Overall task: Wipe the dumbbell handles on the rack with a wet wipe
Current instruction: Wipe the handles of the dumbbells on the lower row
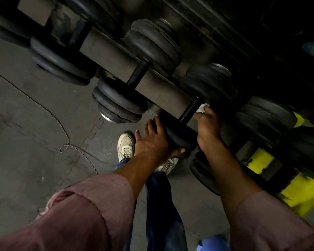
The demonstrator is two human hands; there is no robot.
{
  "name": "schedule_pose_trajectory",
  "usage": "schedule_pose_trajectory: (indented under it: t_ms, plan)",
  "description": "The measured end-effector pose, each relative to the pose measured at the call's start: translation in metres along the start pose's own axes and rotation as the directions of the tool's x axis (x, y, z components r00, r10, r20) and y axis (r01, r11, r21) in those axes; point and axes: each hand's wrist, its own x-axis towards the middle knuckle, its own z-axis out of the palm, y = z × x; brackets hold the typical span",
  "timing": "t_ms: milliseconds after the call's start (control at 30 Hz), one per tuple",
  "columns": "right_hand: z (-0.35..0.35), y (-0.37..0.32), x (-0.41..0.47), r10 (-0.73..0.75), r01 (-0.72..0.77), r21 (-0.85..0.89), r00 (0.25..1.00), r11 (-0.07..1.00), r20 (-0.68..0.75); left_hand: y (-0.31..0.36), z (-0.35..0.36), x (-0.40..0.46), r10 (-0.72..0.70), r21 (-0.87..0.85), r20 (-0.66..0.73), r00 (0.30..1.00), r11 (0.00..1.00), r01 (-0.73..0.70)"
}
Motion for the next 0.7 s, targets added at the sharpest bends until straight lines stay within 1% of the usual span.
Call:
schedule_pose_trajectory:
  t_ms: [33,67,100,167,267,367,433,467,533,700]
  plan:
    - [-0.001,-0.002,0.003,0.05,-0.052,0.077,0.998,0.996,0.026,0.0,0.0,0.0,0.003,0.001,-0.001,1.0,1.0,-0.003]
    - [-0.001,-0.002,0.006,0.084,-0.089,0.114,0.995,0.99,0.049,0.0,0.0,0.0,0.006,0.001,-0.001,1.0,1.0,-0.006]
    - [-0.002,-0.003,0.008,0.101,-0.11,0.132,0.992,0.985,0.077,0.0,-0.001,-0.001,0.009,0.001,-0.001,1.0,1.0,-0.009]
    - [-0.003,-0.003,0.008,0.112,-0.127,0.099,0.983,0.987,0.143,0.0,-0.001,-0.002,0.012,-0.005,-0.004,1.0,1.0,-0.012]
    - [-0.006,0.003,0.012,0.131,-0.12,-0.063,0.968,0.991,0.214,0.0,-0.001,-0.002,0.012,-0.026,-0.005,1.0,1.0,-0.012]
    - [-0.015,0.011,0.018,0.134,-0.051,-0.266,0.943,0.963,0.303,0.0,-0.001,-0.002,0.012,-0.017,0.001,1.0,1.0,-0.012]
    - [-0.022,0.011,0.016,0.158,-0.039,-0.333,0.928,0.942,0.337,0.001,-0.001,-0.002,0.016,-0.01,0.003,1.0,1.0,-0.016]
    - [-0.024,0.009,0.012,0.172,-0.053,-0.33,0.924,0.942,0.343,0.001,-0.001,-0.002,0.017,-0.013,0.002,1.0,1.0,-0.017]
    - [-0.026,0.004,0.01,0.169,-0.083,-0.26,0.928,0.962,0.331,0.0,0.0,-0.002,0.019,-0.027,-0.001,1.0,0.999,-0.019]
    - [-0.019,-0.002,0.021,0.012,-0.001,-0.065,0.988,0.998,0.156,0.0,0.001,-0.002,0.021,-0.014,-0.017,1.0,1.0,-0.021]
